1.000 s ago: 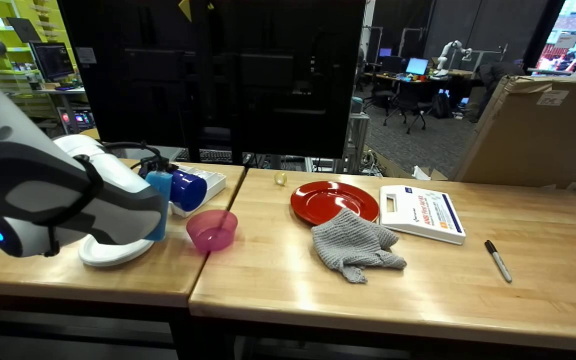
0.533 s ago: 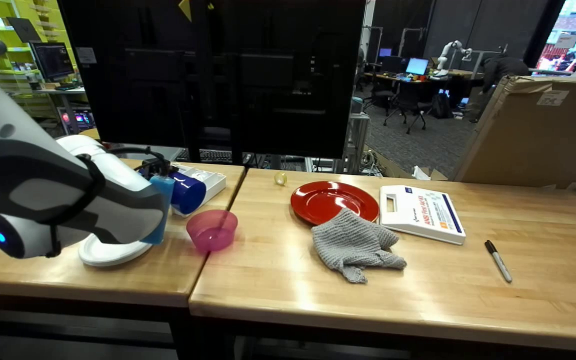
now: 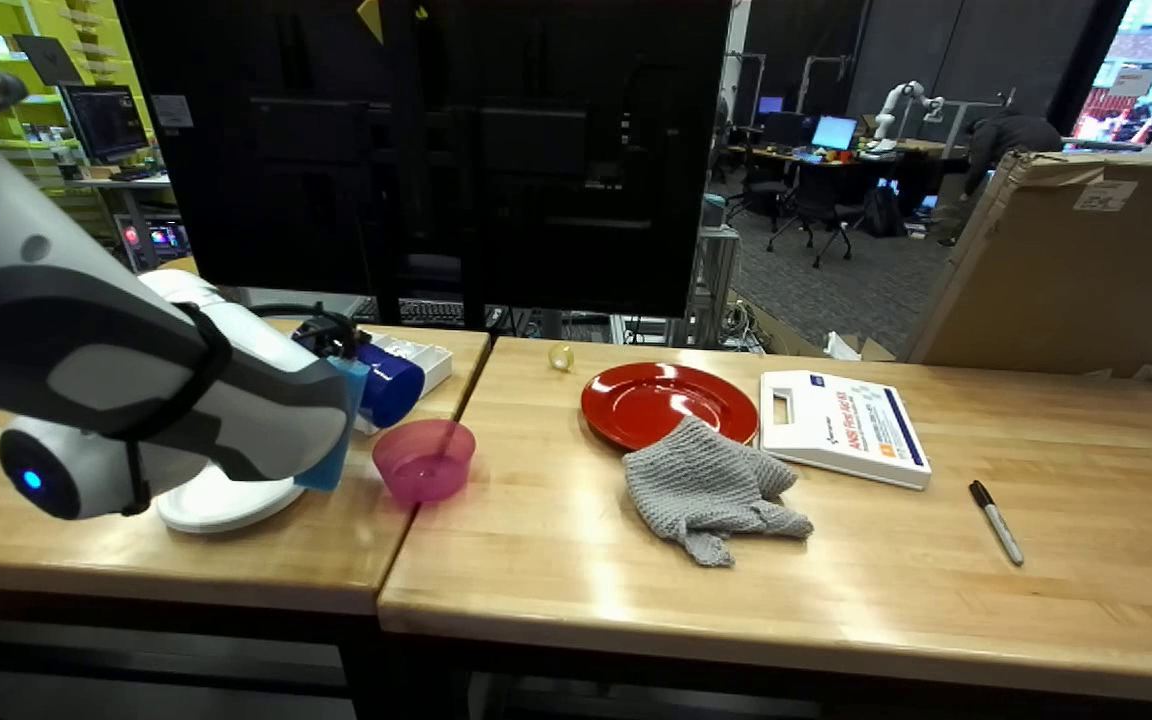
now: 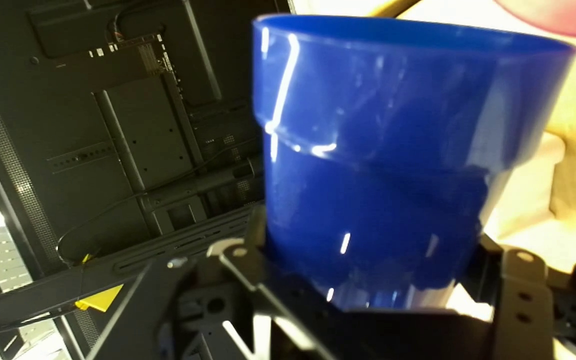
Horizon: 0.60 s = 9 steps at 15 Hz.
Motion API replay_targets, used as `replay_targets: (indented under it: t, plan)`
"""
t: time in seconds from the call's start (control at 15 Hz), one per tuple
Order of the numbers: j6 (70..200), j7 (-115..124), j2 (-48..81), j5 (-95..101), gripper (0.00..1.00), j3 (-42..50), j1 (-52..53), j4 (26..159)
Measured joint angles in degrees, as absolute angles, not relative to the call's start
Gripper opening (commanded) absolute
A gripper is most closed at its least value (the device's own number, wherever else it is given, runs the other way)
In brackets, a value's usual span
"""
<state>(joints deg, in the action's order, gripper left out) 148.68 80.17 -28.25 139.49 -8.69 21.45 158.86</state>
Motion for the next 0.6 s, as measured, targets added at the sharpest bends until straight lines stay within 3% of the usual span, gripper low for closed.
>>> replay_targets:
  t: [0.6]
  plan:
    - [149.03,84.92,-28.25,142.90,0.58,-8.64,19.78,158.86]
